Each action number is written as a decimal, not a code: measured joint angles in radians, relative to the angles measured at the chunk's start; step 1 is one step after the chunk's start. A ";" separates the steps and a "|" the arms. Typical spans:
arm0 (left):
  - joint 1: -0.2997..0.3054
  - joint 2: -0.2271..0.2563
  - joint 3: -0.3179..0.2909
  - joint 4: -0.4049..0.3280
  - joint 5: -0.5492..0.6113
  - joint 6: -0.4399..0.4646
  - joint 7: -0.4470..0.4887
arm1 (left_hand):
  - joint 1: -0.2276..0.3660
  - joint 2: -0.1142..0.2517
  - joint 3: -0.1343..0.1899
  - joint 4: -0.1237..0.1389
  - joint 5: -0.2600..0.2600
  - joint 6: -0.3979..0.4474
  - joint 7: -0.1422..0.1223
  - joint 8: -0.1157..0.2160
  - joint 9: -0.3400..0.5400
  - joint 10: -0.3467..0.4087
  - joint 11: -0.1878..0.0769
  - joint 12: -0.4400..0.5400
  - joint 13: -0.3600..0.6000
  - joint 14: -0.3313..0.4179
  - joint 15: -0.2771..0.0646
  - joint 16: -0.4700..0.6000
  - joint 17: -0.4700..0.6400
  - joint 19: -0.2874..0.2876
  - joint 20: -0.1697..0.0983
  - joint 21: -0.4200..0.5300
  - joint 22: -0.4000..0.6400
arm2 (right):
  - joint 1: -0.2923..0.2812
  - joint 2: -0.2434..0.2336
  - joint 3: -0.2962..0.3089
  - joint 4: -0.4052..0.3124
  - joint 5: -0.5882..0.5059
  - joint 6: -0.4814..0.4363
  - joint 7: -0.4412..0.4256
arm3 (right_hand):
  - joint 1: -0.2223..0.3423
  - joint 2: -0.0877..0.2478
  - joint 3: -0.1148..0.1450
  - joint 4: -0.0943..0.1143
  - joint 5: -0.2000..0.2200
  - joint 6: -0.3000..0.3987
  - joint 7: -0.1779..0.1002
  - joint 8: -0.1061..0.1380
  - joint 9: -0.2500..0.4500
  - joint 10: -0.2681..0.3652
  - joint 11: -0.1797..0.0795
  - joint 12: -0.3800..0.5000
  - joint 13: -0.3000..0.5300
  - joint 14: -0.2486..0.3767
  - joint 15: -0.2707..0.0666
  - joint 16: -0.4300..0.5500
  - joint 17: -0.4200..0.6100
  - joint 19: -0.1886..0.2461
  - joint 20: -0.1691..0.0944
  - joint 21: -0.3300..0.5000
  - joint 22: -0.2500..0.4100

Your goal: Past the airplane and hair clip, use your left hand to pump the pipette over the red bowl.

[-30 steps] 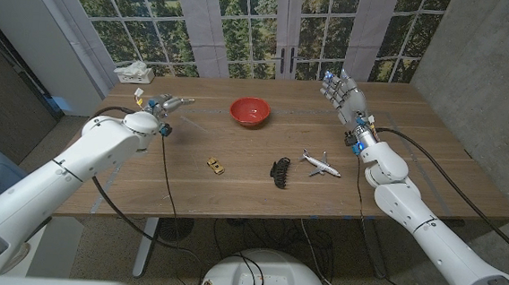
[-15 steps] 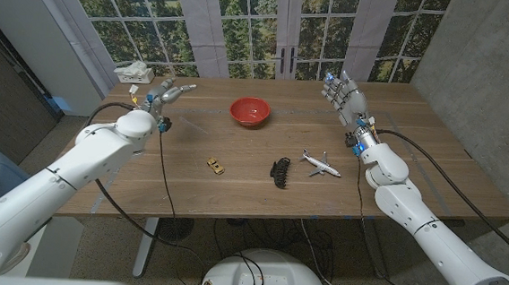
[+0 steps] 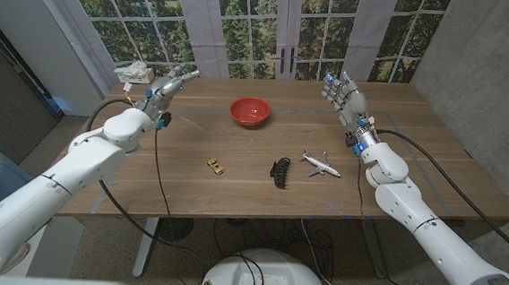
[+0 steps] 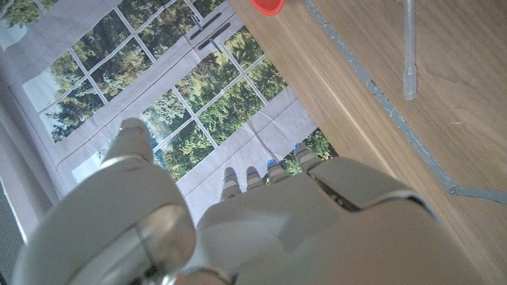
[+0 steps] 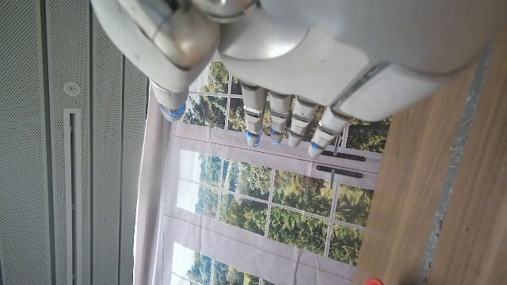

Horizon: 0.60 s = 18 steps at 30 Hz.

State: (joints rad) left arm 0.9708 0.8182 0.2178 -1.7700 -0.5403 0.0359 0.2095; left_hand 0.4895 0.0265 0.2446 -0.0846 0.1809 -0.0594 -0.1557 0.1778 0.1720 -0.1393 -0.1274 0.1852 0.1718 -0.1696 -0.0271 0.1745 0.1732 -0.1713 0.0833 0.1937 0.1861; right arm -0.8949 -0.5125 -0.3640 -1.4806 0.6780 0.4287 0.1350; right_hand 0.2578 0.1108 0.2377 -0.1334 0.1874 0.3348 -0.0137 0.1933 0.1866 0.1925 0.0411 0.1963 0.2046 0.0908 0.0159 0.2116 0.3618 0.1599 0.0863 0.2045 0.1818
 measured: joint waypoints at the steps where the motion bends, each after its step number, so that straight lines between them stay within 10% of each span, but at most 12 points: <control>1: 0.000 -0.001 0.000 0.002 0.000 0.000 0.000 | -0.015 0.015 0.002 0.009 0.001 0.008 0.008 0.004 0.000 0.006 -0.005 0.002 0.000 0.000 0.000 0.006 0.001 -0.001 -0.008 0.005 0.000 | 0.000 0.000 0.000 0.000 0.001 0.000 0.001 | 0.000 0.000 -0.002 0.002 -0.003 0.005 0.004 0.000 0.000 0.000 0.000 0.000 0.000 -0.004 -0.004 0.000 0.000 0.004 -0.004 0.000 0.000; 9: -0.003 -0.036 -0.005 0.059 -0.055 -0.132 -0.120 | -0.130 0.163 0.059 0.084 0.034 0.077 0.051 0.004 -0.005 0.087 -0.013 0.011 -0.001 0.036 -0.009 0.015 0.000 0.057 -0.112 0.021 -0.007 | 0.007 0.006 0.000 0.016 0.011 -0.001 0.008 | -0.016 -0.005 -0.003 0.008 -0.003 0.017 0.006 0.000 0.000 0.000 0.000 0.000 -0.005 -0.014 -0.014 0.000 -0.009 0.006 -0.050 0.000 0.000; 18: -0.013 -0.072 -0.005 0.110 -0.104 -0.224 -0.204 | -0.191 0.149 0.254 0.243 0.106 0.140 0.086 0.004 -0.005 0.150 0.015 0.011 -0.001 0.105 -0.004 0.015 -0.001 0.089 -0.119 0.021 -0.010 | 0.015 0.013 0.003 0.028 0.025 -0.007 0.014 | -0.026 0.005 0.000 0.011 -0.006 -0.024 0.010 -0.012 -0.002 0.004 0.004 0.000 -0.005 -0.021 -0.025 -0.005 -0.020 0.015 -0.083 0.000 -0.005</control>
State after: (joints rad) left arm 0.9574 0.7459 0.2124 -1.6602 -0.6445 -0.1882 0.0056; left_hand 0.2989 0.1751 0.4984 0.1581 0.2864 0.0811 -0.0694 0.1817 0.1675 0.0104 -0.1126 0.1966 0.1709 -0.0647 -0.0316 0.1897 0.1720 -0.0826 -0.0359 0.2143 0.1766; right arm -0.8800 -0.4996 -0.3607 -1.4522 0.7032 0.4219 0.1493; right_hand 0.2316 0.1160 0.2378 -0.1224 0.1810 0.3106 -0.0036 0.1811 0.1850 0.1964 0.0448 0.1963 0.1996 0.0697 -0.0092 0.2068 0.3421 0.1750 0.0029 0.2045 0.1766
